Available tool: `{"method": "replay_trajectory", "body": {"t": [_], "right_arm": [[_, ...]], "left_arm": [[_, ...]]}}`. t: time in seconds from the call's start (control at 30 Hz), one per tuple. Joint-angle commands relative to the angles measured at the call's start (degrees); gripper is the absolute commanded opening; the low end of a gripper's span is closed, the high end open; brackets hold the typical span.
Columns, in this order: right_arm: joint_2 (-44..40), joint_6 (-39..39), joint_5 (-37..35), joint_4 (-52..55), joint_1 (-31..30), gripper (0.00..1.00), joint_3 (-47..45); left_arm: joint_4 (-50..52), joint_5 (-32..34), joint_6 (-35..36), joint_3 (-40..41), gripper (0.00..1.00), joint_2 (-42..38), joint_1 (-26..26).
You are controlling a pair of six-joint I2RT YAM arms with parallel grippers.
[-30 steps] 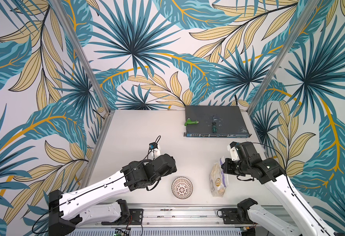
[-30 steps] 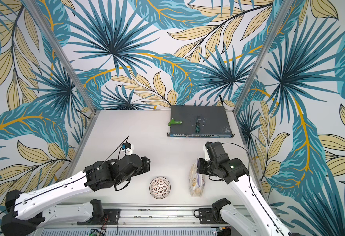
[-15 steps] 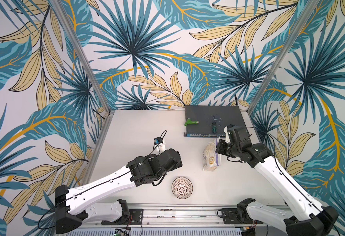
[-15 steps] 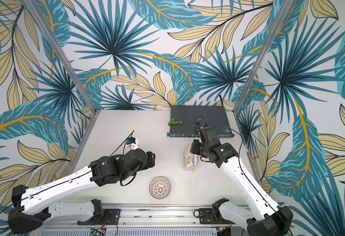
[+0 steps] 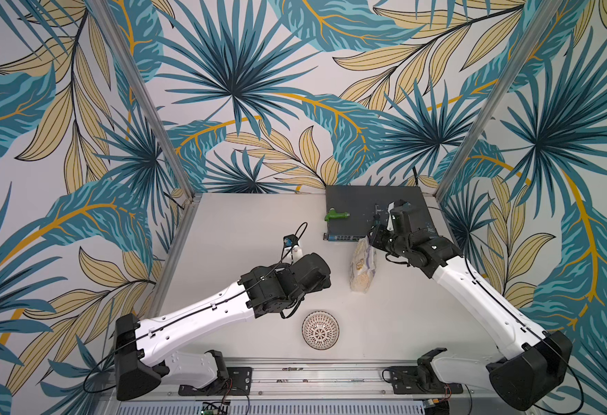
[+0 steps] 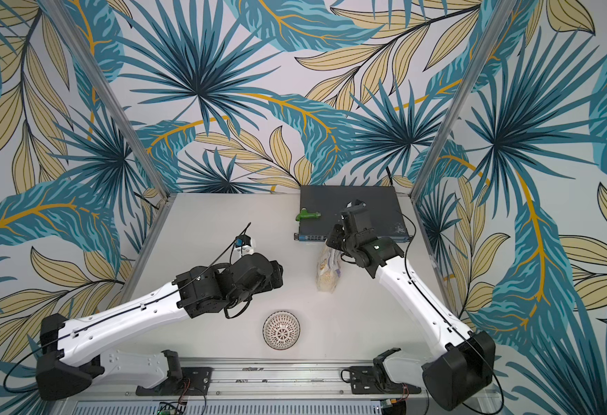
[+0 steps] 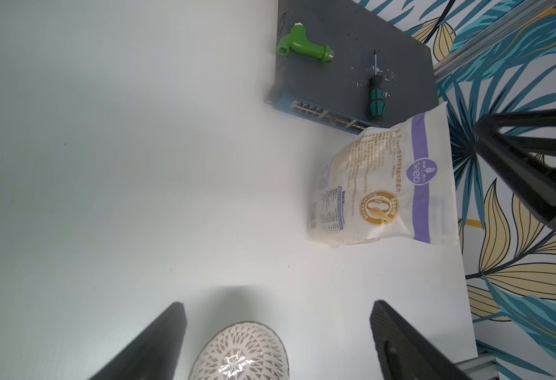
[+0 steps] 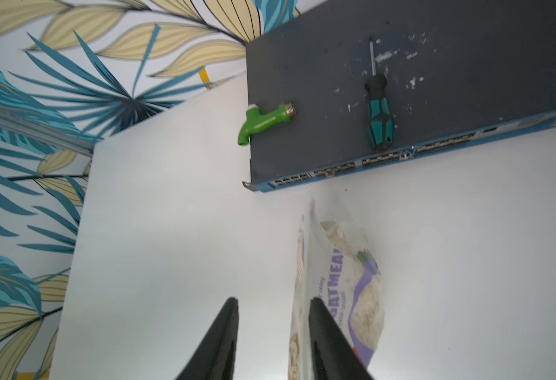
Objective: Pour the oats into the breakfast bowl
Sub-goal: Place the oats bag at the center of the board.
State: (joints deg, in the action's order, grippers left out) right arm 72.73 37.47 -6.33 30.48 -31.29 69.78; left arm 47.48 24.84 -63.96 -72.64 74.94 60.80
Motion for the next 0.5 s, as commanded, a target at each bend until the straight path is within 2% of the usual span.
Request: {"method": "replay_trajectory", "body": {"t": [0.0,0.17,0.27,0.37,0.47], "right_arm": [[-4.06,-2.61,-4.69,-4.24,0.04,0.5,0.35],[-12.32,-4.69,-12.26,-6.43,0.08,0.46,-5.7],[-17.79,-3.21,-16.4,-6.76,0.15,0.43,-12.82],[-23.14,-0.93,-16.41,-7.77,0.23,0.42,-20.3],[-28.68,1.36,-14.77,-10.09,0.23,0.42,-27.71]], "left_arm": [[-0.81,-1.8,4.83,-3.79,0.9,1.76,-1.29],[-4.23,-9.89,13.33,-9.67,0.79,7.19,-4.35],[-4.03,-14.33,18.34,-17.42,0.71,13.36,-4.46],[-2.91,-17.46,21.27,-26.02,0.56,20.11,-4.46],[-0.71,-20.83,23.42,-34.95,0.47,27.28,-4.46]]}}
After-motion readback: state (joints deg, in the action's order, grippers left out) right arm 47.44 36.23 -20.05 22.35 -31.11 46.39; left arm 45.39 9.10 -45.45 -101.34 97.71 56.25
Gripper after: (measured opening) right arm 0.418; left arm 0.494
